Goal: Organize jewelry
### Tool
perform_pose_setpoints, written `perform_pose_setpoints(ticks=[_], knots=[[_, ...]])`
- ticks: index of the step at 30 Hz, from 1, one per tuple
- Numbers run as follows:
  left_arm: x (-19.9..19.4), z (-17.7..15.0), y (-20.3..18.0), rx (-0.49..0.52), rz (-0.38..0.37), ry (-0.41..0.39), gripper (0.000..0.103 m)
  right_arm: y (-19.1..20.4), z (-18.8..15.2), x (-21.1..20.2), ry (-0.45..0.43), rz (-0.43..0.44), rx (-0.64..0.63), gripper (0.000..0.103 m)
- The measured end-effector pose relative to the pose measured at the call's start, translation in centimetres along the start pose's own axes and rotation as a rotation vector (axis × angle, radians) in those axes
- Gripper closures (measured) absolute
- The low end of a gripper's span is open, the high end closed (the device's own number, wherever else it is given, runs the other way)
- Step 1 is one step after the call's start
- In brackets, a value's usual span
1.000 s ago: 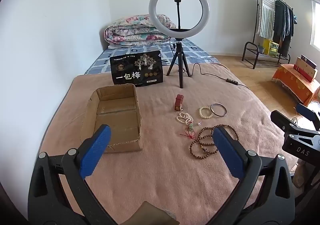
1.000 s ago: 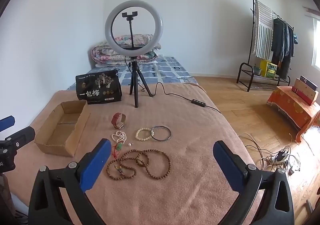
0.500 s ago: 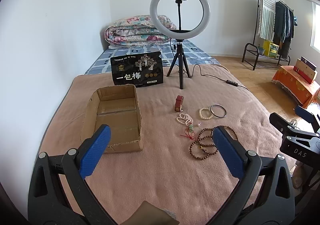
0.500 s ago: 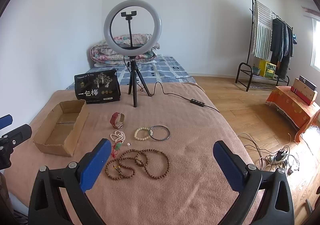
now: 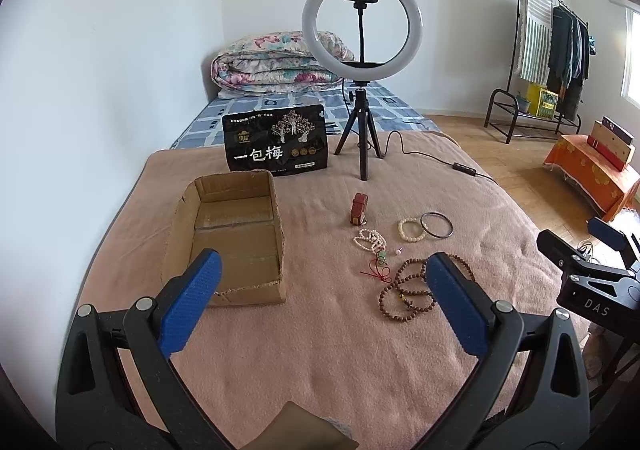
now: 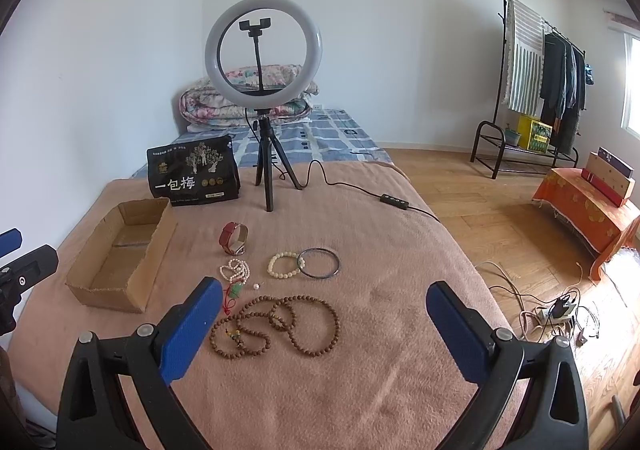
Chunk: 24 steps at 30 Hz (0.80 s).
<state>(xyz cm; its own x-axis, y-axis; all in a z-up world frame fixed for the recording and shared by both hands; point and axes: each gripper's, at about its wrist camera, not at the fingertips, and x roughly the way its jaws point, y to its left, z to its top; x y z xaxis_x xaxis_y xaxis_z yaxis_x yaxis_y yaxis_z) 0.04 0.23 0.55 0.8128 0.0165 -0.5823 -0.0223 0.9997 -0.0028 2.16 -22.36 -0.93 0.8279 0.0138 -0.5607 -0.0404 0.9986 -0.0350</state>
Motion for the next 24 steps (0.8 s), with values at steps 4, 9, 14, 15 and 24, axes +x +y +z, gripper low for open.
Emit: perform_pose_setpoints(ticks=[4, 9, 14, 15, 24], knots=[[-0.04, 0.06, 0.03, -0.001, 0.000, -0.001, 0.000, -0.03, -0.04, 0.00, 0.002, 0.002, -0.001, 0.000], [-0.17, 0.23, -0.06, -0.003, -0.001, -0.003, 0.000, -0.05, 0.00, -0.05, 0.002, 0.001, -0.001, 0.000], [-0.19, 0.19, 0.00, -0.004, -0.001, -0.002, 0.000, -0.04, -0.05, -0.05, 0.003, 0.001, -0.001, 0.000], [-0.21, 0.23, -0.07, -0.005, 0.000, -0.002, 0.000, -0.05, -0.05, -0.09, 0.004, 0.002, -0.001, 0.000], [-0.14, 0.15, 0.01, -0.004, -0.004, -0.002, 0.000, -0.01, -0.08, -0.03, 0.004, 0.002, -0.001, 0.000]])
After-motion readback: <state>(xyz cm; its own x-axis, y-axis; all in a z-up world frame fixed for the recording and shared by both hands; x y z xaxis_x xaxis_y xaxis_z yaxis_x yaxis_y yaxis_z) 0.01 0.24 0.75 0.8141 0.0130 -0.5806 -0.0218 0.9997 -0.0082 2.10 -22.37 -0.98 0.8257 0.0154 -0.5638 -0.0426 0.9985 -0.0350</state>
